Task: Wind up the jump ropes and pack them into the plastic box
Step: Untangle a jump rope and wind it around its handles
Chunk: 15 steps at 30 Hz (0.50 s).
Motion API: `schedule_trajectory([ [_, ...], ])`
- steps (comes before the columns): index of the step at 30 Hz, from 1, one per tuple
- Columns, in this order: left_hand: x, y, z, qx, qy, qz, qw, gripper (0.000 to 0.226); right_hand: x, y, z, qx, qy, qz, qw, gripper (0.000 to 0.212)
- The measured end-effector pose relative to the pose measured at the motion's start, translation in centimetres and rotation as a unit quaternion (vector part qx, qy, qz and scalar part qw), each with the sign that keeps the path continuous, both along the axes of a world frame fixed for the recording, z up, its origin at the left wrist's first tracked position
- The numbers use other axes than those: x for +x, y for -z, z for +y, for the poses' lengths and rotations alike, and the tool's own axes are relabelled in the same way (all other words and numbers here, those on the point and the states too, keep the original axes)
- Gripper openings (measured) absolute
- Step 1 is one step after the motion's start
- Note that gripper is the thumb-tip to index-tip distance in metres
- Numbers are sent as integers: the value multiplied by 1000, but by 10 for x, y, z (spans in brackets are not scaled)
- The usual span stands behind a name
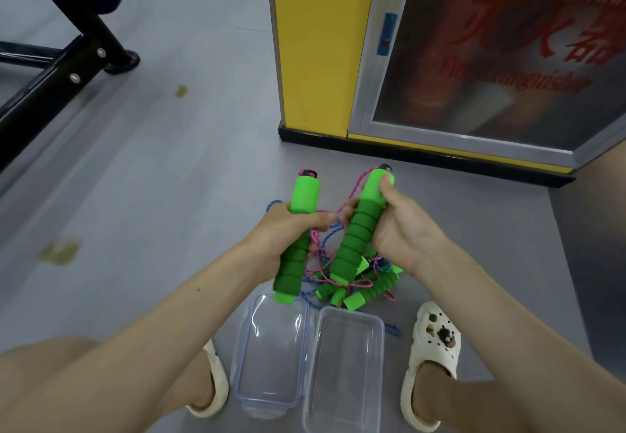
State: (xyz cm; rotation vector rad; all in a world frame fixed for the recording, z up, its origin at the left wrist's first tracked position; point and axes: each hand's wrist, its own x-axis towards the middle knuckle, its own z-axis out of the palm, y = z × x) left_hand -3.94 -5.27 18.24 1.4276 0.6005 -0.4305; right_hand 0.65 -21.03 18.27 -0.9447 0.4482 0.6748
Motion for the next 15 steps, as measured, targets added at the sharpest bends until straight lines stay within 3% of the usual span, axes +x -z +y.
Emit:
schedule_trajectory([
  [6, -2, -1, 2, -82, 89, -13, 993, 12, 11, -6, -8, 9, -19, -49, 999, 29],
  [9, 1, 0, 1, -45, 30, -28, 998, 28, 3, -1, -4, -25, -80, -27, 996, 35],
  [12, 7, 5, 0, 36, -48, -26, 998, 47, -6, 0, 3, 15, -120, -13, 993, 42],
  [15, 4, 4, -10, 54, -17, -70, 996, 28, -14, -2, 10, 62, -122, -39, 990, 42],
])
